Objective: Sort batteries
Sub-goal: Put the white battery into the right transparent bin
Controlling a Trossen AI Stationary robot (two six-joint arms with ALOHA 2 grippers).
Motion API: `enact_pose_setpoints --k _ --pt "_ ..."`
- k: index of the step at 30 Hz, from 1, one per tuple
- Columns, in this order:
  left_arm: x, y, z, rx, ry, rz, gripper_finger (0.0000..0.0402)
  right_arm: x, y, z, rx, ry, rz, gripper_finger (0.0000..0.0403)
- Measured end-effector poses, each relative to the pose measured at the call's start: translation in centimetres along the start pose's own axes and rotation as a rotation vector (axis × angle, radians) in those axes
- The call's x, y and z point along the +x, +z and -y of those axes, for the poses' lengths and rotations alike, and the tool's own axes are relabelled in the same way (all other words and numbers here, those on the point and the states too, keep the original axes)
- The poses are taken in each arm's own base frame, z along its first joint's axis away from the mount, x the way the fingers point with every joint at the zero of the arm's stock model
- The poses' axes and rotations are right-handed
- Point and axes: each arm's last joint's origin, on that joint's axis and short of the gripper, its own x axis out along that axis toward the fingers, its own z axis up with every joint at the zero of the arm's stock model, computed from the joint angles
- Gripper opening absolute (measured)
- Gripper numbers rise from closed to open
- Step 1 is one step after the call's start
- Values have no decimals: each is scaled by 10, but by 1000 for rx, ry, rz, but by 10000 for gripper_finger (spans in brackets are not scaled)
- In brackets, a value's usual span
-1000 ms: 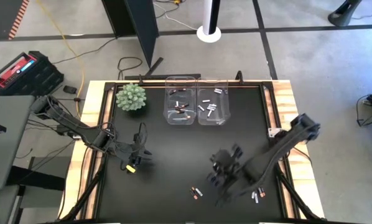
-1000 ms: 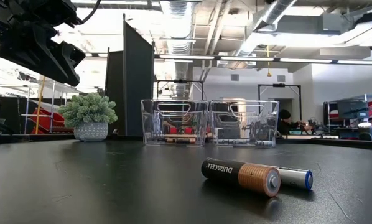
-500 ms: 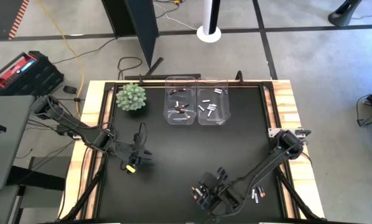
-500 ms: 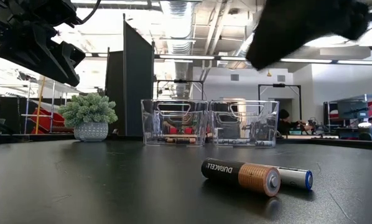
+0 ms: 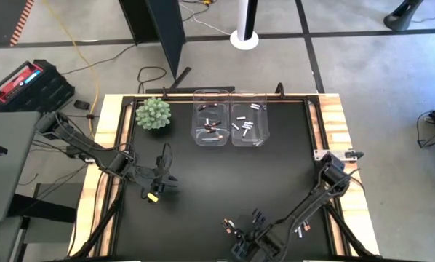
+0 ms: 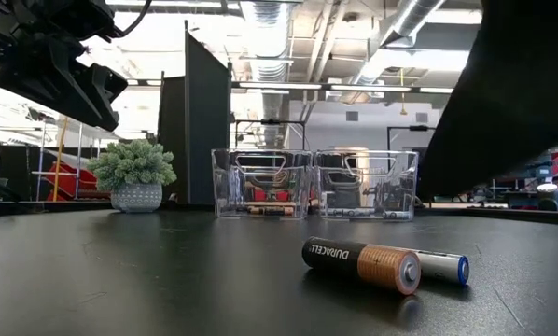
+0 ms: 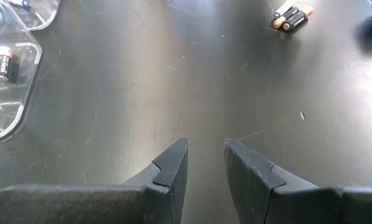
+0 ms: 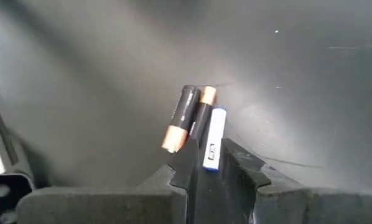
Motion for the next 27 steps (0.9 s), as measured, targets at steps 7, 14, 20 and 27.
enact_pose_setpoints --k 7,14,20,27 --pt "0 0 0 1 1 -2 99 6 0 -1 7 5 3 86" --pt "0 -1 0 3 2 -9 99 16 0 1 -19 -22 0 85" --pt "0 -3 -1 10 6 -29 99 24 -1 2 -13 -28 -18 85" --pt "0 -4 -1 12 8 -35 99 26 2 5 -24 -54 -21 85"
